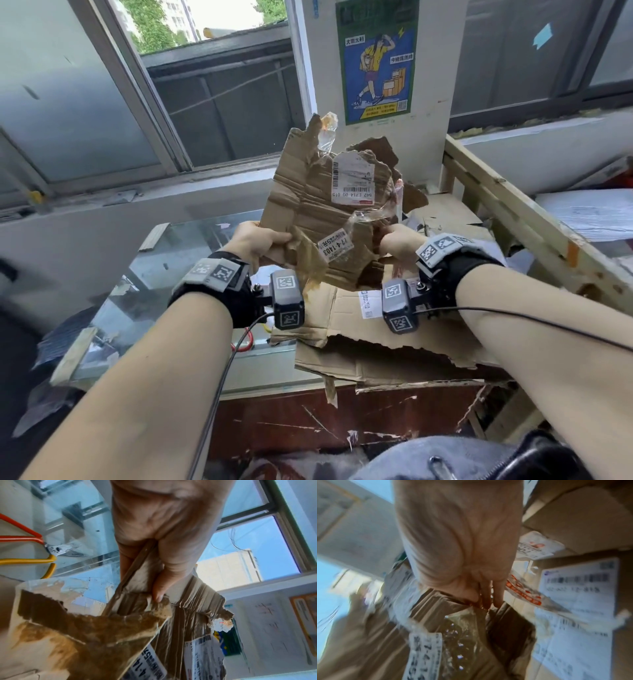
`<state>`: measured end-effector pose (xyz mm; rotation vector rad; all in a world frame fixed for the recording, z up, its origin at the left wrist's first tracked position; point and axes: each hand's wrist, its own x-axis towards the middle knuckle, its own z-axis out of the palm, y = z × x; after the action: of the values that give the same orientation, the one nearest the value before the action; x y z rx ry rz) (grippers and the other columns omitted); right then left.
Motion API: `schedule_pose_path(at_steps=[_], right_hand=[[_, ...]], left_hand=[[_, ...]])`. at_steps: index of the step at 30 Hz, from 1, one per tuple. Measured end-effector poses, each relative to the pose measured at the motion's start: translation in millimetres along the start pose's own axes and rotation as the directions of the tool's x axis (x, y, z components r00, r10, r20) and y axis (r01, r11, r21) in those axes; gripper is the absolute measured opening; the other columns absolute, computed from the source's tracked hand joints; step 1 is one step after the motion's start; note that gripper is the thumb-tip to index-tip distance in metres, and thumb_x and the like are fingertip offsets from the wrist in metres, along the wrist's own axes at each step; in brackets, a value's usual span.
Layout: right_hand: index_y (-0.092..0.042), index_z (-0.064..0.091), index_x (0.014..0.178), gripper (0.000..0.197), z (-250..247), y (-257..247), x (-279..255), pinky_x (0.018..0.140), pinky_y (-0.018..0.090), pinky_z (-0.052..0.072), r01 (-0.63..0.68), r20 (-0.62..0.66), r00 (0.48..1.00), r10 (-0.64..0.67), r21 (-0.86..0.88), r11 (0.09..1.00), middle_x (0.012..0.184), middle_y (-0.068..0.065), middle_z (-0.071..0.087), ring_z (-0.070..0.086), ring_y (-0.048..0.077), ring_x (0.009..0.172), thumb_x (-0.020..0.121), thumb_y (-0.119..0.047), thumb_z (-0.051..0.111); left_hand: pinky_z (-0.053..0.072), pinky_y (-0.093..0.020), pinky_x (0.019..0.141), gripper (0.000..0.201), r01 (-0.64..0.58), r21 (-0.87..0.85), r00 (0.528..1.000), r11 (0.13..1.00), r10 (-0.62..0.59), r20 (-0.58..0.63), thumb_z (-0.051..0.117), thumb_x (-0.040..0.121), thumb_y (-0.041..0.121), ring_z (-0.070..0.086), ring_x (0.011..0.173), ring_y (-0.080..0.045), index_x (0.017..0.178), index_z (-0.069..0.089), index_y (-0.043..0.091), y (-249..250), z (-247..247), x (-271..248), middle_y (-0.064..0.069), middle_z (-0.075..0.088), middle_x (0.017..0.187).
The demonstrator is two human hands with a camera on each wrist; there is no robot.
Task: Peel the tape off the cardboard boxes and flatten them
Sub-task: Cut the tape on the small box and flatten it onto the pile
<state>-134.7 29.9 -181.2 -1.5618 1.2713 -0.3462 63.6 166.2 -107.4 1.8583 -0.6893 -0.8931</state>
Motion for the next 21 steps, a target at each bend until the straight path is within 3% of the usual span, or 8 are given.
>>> schedule_pose_path(at_steps=[3, 6, 10, 12, 15, 17, 19, 21], right_hand=[[0.006, 0.058, 0.11, 0.052, 0.4, -4.1, -11.6, 0.095, 0.055, 0.048, -0.004, 0.067, 0.998, -0.002, 0.099, 0.995, 0.117, 0.024, 0.061, 0.058, 0.04, 0.109, 0.059, 0.002, 0.066], [0.006, 0.059, 0.115, 0.06, -3.4, -8.8, -29.7, 0.096, 0.06, 0.044, -0.03, 0.179, 0.984, -0.011, 0.224, 0.974, 0.115, 0.022, 0.065, 0.061, 0.04, 0.108, 0.057, 0.012, 0.072], [-0.004, 0.066, 0.101, 0.059, -12.7, -9.1, -40.4, 0.093, 0.049, 0.05, -0.049, 0.293, 0.956, -0.026, 0.246, 0.968, 0.1, 0.016, 0.071, 0.067, 0.033, 0.1, 0.045, 0.0, 0.086], [-0.002, 0.066, 0.097, 0.053, -14.4, -8.8, -39.2, 0.092, 0.046, 0.052, -0.031, 0.21, 0.977, -0.019, 0.234, 0.972, 0.098, 0.017, 0.071, 0.068, 0.032, 0.095, 0.048, -0.006, 0.086], [-0.001, 0.062, 0.097, 0.038, -15.3, -8.6, -39.1, 0.083, 0.043, 0.057, -0.024, 0.104, 0.995, 0.003, 0.201, 0.979, 0.095, 0.02, 0.07, 0.07, 0.03, 0.085, 0.066, -0.009, 0.083], [0.0, 0.064, 0.095, 0.038, -13.8, -7.1, -32.5, 0.079, 0.044, 0.058, -0.034, 0.017, 0.999, 0.033, 0.072, 0.997, 0.092, 0.018, 0.071, 0.071, 0.029, 0.083, 0.069, -0.02, 0.084], [-0.003, 0.064, 0.101, 0.05, -9.9, -5.6, -28.7, 0.081, 0.045, 0.056, -0.046, -0.107, 0.994, 0.027, -0.179, 0.983, 0.096, 0.014, 0.07, 0.069, 0.03, 0.088, 0.068, -0.037, 0.083], [-0.001, 0.061, 0.106, 0.054, -5.1, -4.5, -27.3, 0.08, 0.04, 0.054, -0.044, -0.196, 0.981, -0.009, -0.265, 0.963, 0.101, 0.015, 0.068, 0.066, 0.029, 0.09, 0.073, -0.041, 0.079]], left_hand=[[0.059, -0.034, 0.059, 0.014, 0.05, -0.027, 0.999, 0.998, -0.05, 0.008, 0.074, 0.079, 0.0, 0.067, 0.056, -0.022, 0.088, 0.064, 0.001, -4.5, -3.4, 2.7, -0.016, 0.07, 0.08], [0.059, -0.037, 0.059, 0.01, 0.124, -0.033, 0.992, 0.992, -0.124, 0.017, 0.073, 0.08, 0.0, 0.067, 0.051, -0.022, 0.085, 0.065, 0.001, -6.2, -7.4, 3.4, -0.014, 0.07, 0.069], [0.055, -0.058, 0.079, 0.019, 0.181, -0.047, 0.983, 0.982, -0.179, 0.034, 0.074, 0.077, -0.002, 0.07, 0.08, -0.035, 0.094, 0.065, 0.0, -11.1, -8.3, 7.8, -0.024, 0.07, 0.092], [0.055, -0.059, 0.077, 0.017, 0.184, -0.05, 0.983, 0.982, -0.184, 0.018, 0.075, 0.076, -0.002, 0.07, 0.079, -0.035, 0.09, 0.065, 0.0, -11.0, -5.3, 6.7, -0.025, 0.07, 0.091], [0.057, -0.046, 0.047, 0.014, 0.152, -0.071, 0.988, 0.986, -0.153, -0.012, 0.071, 0.08, -0.007, 0.065, 0.044, -0.025, 0.08, 0.06, 0.002, -8.8, 0.2, 3.1, -0.017, 0.067, 0.061], [0.051, -0.037, 0.033, 0.018, 0.117, -0.07, 0.993, 0.991, -0.119, -0.02, 0.069, 0.081, -0.009, 0.061, 0.038, -0.023, 0.078, 0.057, 0.003, -6.3, 5.2, 3.8, -0.014, 0.065, 0.057], [0.053, -0.031, 0.04, 0.018, 0.026, -0.027, 0.999, 0.999, -0.027, -0.044, 0.071, 0.08, -0.007, 0.063, 0.05, -0.022, 0.079, 0.058, 0.005, -1.4, 12.2, 6.0, -0.014, 0.065, 0.074], [0.057, -0.035, 0.056, 0.017, -0.061, -0.009, 0.997, 0.998, 0.061, -0.048, 0.072, 0.079, -0.006, 0.062, 0.062, -0.022, 0.082, 0.06, 0.006, 5.6, 18.1, 5.3, -0.012, 0.065, 0.083]])
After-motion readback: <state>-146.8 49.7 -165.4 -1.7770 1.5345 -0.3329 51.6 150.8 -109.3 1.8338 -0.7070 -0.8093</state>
